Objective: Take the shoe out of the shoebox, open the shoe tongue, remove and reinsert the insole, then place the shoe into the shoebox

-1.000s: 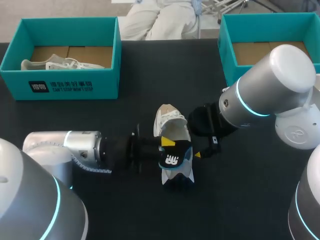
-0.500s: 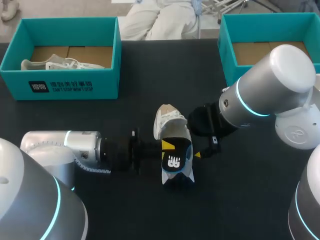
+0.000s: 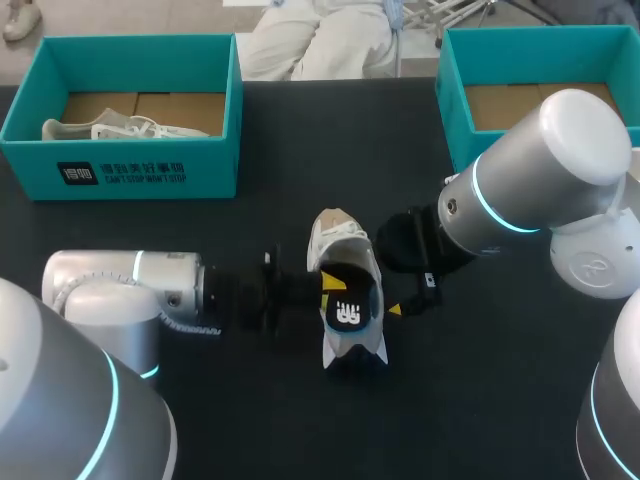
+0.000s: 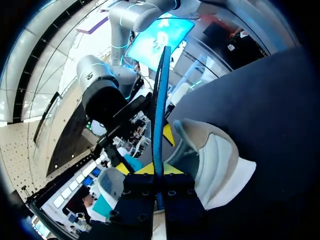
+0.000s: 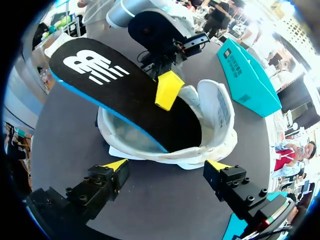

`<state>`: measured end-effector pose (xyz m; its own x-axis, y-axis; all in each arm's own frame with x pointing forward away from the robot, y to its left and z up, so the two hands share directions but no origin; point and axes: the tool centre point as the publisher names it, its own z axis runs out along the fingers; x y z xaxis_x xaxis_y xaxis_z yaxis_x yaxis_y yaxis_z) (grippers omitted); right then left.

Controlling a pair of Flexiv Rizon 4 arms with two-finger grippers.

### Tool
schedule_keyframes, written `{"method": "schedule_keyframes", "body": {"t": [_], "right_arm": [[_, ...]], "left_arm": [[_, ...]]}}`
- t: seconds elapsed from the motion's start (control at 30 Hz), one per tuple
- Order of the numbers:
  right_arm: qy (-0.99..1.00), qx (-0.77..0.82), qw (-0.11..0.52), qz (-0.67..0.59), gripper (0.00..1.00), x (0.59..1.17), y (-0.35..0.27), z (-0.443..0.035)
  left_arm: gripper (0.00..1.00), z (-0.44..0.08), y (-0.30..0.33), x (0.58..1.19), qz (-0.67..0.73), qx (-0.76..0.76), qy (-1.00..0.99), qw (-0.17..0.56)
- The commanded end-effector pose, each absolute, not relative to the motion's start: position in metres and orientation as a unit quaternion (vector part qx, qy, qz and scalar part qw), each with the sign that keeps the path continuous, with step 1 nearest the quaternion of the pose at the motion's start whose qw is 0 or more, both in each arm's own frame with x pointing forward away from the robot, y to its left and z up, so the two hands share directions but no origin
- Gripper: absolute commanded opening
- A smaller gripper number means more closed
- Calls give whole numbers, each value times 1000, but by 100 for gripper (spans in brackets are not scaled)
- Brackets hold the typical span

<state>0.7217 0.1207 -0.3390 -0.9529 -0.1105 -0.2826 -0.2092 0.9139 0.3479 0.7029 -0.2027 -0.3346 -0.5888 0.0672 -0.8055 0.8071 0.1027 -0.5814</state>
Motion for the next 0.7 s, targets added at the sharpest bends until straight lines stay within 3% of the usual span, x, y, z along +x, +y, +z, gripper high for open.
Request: {"method": "schedule_keyframes", "body": {"t": [0.03, 0.2, 0.27, 0.37, 0.47, 0.7], "right_arm": [[969, -82, 131, 190, 100, 720, 121, -340], [969, -82, 131, 190, 100, 720, 121, -340], [969, -82, 131, 190, 100, 720, 121, -340], [969, -82, 131, 190, 100, 720, 121, -340], [969, -82, 131, 190, 100, 720, 121, -340], [969, -82, 131, 190, 100, 720, 121, -340]], "left_arm": [[0, -341, -204, 708, -583, 321, 678, 312], [0, -338, -205, 700, -588, 322, 676, 306], [33, -337, -206, 698, -588, 326, 674, 305], [31, -333, -206, 697, -590, 326, 672, 306], [37, -327, -205, 693, -595, 327, 666, 310], [27, -312, -207, 676, -609, 337, 644, 317]]}}
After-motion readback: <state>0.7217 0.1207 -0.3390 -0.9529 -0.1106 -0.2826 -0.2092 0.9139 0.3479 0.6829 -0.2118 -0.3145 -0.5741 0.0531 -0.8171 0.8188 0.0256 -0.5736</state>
